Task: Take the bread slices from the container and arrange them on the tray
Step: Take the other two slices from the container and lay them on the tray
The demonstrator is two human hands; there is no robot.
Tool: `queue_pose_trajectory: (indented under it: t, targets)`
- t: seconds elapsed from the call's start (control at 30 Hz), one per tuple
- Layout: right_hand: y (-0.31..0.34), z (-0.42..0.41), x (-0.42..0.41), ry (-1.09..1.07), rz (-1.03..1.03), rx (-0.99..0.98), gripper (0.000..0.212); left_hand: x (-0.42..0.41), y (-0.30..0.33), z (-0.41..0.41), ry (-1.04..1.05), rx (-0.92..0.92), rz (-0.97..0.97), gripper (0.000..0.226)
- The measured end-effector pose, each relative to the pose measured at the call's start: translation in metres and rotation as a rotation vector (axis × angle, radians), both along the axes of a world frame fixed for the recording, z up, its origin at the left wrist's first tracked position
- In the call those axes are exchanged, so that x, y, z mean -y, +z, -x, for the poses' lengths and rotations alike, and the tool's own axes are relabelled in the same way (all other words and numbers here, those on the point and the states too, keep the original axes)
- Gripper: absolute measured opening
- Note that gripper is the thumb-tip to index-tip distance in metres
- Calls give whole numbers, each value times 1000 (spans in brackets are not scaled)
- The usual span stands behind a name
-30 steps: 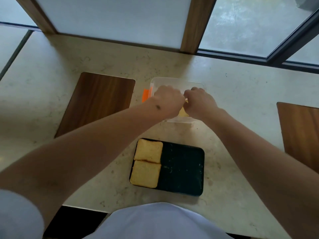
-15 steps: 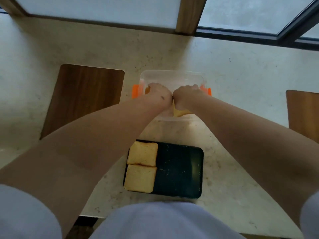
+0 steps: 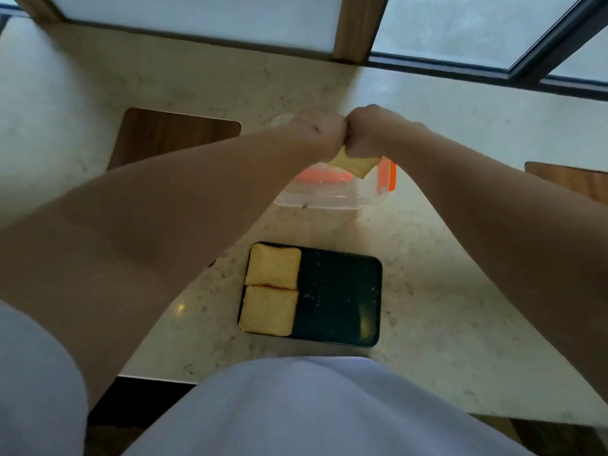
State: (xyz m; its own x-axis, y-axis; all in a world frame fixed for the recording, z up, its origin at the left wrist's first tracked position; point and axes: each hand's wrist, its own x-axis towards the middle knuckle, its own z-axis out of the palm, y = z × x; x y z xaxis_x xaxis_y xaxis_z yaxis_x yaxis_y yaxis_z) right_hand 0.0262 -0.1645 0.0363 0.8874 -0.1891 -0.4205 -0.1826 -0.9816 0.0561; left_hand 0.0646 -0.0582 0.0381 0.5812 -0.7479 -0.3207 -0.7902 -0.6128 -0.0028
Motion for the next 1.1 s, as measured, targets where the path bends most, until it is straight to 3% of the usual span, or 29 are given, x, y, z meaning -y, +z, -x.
queue_pose_trajectory:
  t: [0.1, 0.2, 0.3, 0.4, 0.47, 0.6, 0.87, 1.1]
  targets:
    - [42, 28, 6, -92, -28, 154, 23, -4, 37, 10, 42, 88, 196, 18]
    - [68, 95, 5, -316, -311, 396, 20, -47, 58, 32, 229, -10, 542, 12]
    - [56, 174, -14, -686, -842, 553, 17, -112, 44, 75, 563, -350, 770, 19]
    - [0, 237, -45, -1143, -1430, 421, 24, -168, -9, 133, 964, -849, 848, 29]
    - [-38, 270, -71, -1413, -1656, 345, 30, -196, -45, 169, 1282, -1228, 904, 36]
    - [-92, 312, -113, -1680, -1739, 422, 31, -241, -92, 217, 1528, -1521, 1016, 30]
    - [-119, 305, -132, -1904, -1925, 568, 35, -240, -93, 226, 1492, -1576, 1068, 43]
    - [-123, 277, -127, -2041, -1931, 595, 32, -214, -89, 214, 1423, -1556, 953, 38]
